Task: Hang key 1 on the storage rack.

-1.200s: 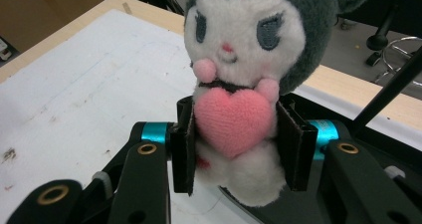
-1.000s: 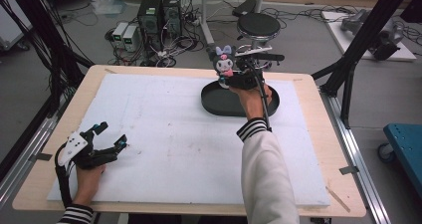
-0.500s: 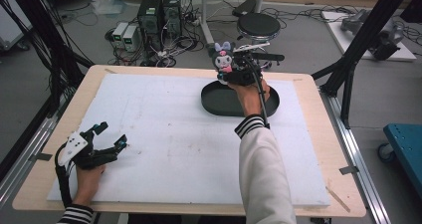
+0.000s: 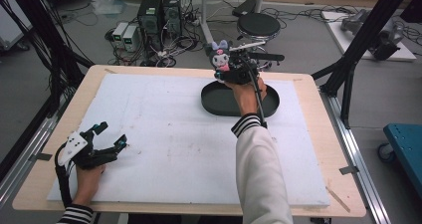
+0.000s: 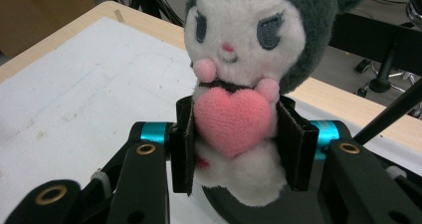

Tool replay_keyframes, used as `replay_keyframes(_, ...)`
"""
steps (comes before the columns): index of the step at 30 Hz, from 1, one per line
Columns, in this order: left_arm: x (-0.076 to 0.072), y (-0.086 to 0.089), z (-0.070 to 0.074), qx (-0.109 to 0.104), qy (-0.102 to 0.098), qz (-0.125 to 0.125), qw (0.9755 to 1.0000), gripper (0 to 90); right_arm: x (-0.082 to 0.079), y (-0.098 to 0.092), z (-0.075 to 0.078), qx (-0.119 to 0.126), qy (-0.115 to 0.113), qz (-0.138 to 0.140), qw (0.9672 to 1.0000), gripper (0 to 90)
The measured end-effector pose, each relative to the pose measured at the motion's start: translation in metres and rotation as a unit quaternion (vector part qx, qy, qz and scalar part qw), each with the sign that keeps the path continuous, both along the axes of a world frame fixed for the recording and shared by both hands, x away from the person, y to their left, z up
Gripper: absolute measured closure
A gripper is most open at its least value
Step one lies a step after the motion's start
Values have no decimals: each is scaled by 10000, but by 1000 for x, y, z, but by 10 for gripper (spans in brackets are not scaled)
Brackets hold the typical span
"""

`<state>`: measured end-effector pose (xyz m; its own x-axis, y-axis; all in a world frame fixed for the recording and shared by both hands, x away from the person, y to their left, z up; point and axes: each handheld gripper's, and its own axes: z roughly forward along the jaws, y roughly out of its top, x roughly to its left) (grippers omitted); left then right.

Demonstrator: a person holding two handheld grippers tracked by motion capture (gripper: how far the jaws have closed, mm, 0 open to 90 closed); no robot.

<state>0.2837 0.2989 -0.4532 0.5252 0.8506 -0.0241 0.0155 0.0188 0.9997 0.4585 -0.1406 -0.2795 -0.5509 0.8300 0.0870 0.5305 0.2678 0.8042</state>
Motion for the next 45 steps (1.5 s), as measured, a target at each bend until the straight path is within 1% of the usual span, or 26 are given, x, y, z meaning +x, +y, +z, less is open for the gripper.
replay_keyframes(3, 0, 0, 0, -4, -8, 4, 10000, 137, 0, 2, 0, -12, 4, -9, 10000, 571)
replay_keyframes(10, 0, 0, 0, -6, 2, -1, 10000, 137, -1, 10, -2, -68, 12, 77, 9999, 569)
replay_keyframes(12, 0, 0, 0, -13, 7, 5, 10000, 137, -1, 15, -3, -142, 3, 109, 9998, 569)
replay_keyframes(14, 0, 0, 0, -4, 2, -1, 10000, 137, -1, 16, -4, -142, 20, 110, 9998, 569)
replay_keyframes(18, 0, 0, 0, -3, -2, 1, 10000, 137, -1, 22, -6, -212, 37, 187, 9996, 567)
replay_keyframes(21, 0, 0, 0, -4, -8, 1, 10000, 137, -1, 24, -7, -254, 53, 195, 9995, 567)
replay_keyframes(23, 0, 0, 0, 2, -6, 3, 10000, 137, 0, 26, -9, -272, 74, 250, 9993, 567)
replay_keyframes(25, 0, 0, 0, 1, -6, 3, 10000, 137, 1, 30, -12, -291, 155, 289, 9990, 567)
replay_keyframes(31, 0, 0, 0, -1, -7, 3, 10000, 137, 3, 34, -16, -352, 245, 357, 9984, 566)
replay_keyframes(32, 0, 0, 0, 0, -7, 3, 10000, 137, 4, 35, -17, -381, 293, 362, 9982, 565)
replay_keyframes(36, 0, 0, 0, -7, -6, -2, 10000, 137, 5, 34, -19, -370, 344, 382, 9980, 565)
replay_keyframes(39, 0, -1, 0, -3, -14, 4, 10000, 137, 6, 33, -21, -401, 470, 407, 9973, 565)
replay_keyframes(45, 0, -1, 0, -2, -9, -4, 10000, 137, 8, 33, -24, -424, 563, 427, 9966, 564)
